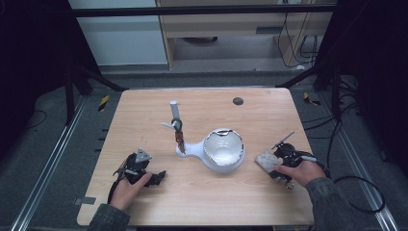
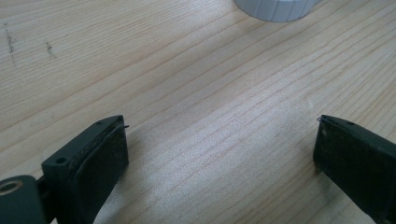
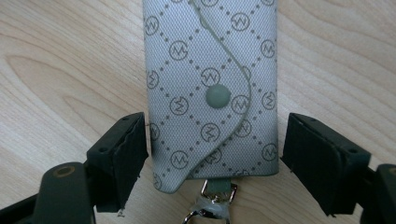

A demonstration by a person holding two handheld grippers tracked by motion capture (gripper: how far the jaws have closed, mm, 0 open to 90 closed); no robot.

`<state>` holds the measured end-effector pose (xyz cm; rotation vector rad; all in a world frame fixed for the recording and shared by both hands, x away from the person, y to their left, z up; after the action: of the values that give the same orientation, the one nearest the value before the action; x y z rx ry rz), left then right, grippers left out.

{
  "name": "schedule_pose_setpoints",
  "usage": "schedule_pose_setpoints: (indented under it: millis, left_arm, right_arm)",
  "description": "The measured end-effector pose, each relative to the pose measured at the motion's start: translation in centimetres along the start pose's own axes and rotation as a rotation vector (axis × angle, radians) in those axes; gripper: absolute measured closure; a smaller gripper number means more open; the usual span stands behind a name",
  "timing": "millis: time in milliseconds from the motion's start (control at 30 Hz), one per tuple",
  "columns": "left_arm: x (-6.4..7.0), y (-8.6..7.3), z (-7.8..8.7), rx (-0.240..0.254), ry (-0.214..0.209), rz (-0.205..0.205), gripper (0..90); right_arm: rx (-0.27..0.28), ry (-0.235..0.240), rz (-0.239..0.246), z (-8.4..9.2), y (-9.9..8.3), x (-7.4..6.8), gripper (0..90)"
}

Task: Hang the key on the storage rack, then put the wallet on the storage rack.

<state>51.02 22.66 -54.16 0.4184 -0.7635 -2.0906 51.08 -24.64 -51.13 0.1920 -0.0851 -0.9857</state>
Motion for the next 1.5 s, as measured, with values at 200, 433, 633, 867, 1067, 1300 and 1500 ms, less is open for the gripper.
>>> schedule_pose_setpoints:
  millis: [200, 433, 633, 867, 1067, 1300, 1500]
  left_arm:
    - [0.0, 0.0, 0.0, 0.001, -0.001, -0.003, 2.3]
    - [0.0, 0.0, 0.0, 0.002, -0.001, -0.002, 2.3]
    - [0.1, -0.1, 0.0, 0.004, 0.000, 0.001, 2.3]
    - [0.1, -0.1, 0.1, 0.004, 0.003, -0.001, 2.3]
    - [0.0, -0.1, 0.1, 0.006, 0.001, -0.002, 2.3]
    - [0.0, -0.1, 0.1, 0.007, 0.000, -0.004, 2.1]
    - [0.0, -0.1, 0.1, 0.009, 0.001, -0.003, 2.0]
  right_arm:
    - [-0.005, 0.007, -0.011, -0.5, -0.2, -0.1, 24.7]
    - [0.002, -0.014, 0.017, -0.5, -0.1, -0.1, 28.0]
    - [0.016, -0.050, 0.079, 0.1, -0.1, -0.3, 31.0]
    - [0.063, -0.072, 0.147, 2.3, 0.0, -1.6, 31.3]
    - [0.090, -0.099, 0.197, 4.5, 0.3, -2.6, 31.2]
    - [0.122, -0.116, 0.229, 6.2, 0.8, -3.3, 31.2]
    - [0.138, -0.124, 0.254, 7.4, 1.4, -3.9, 31.3]
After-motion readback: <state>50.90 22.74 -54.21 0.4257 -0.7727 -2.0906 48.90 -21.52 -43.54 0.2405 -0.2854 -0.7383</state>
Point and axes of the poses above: each handheld gripper's, and its own axes: z roughly backward along the jaws, y roughly out of its top, x roughly to its right, the point moved 5 cm from there along -z, roughly forward along the jaws, and after that the axes turned 3 degrees about -x, right-handed, at the moved point
